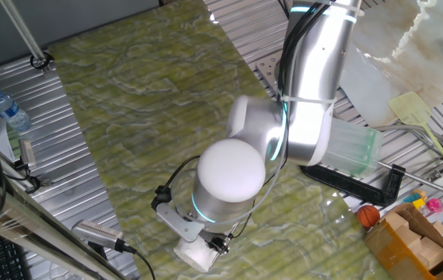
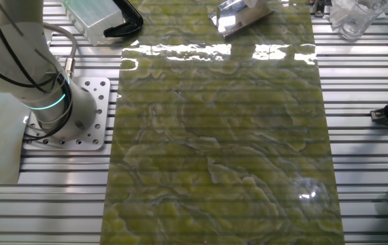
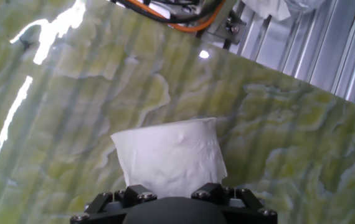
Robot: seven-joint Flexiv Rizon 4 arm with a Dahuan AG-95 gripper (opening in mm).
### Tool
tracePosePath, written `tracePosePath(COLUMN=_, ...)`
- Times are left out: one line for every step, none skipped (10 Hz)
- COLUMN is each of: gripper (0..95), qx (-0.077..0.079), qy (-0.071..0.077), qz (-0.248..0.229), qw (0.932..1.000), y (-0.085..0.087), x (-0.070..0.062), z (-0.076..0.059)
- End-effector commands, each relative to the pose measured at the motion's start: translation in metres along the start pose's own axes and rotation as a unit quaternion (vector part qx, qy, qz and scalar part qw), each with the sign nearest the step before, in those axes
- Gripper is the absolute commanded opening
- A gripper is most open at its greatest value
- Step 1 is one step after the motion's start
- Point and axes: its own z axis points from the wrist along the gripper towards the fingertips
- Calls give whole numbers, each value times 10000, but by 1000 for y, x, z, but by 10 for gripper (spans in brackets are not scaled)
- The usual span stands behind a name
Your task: Take the roll of paper down from the shelf
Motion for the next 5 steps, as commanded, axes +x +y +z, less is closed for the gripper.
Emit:
tracePosePath(gripper=0, qx=-52, qy=-85, qz=-12, qw=9999, y=-1, x=-1, z=0)
tracePosePath(gripper=0, qx=-52, qy=-84, qz=-9, qw=10000, y=-1, x=-1, z=0)
tracePosePath(gripper=0, qx=-62, qy=-104, qz=-14, qw=9999, y=-1, x=-1, z=0)
tracePosePath(gripper=0, qx=-95, qy=-139, qz=-17, qw=9999, y=0, x=-1, z=0)
tracePosePath(gripper=0, qx=-86, qy=-115, qz=-4, qw=9999, y=0, x=-1, z=0)
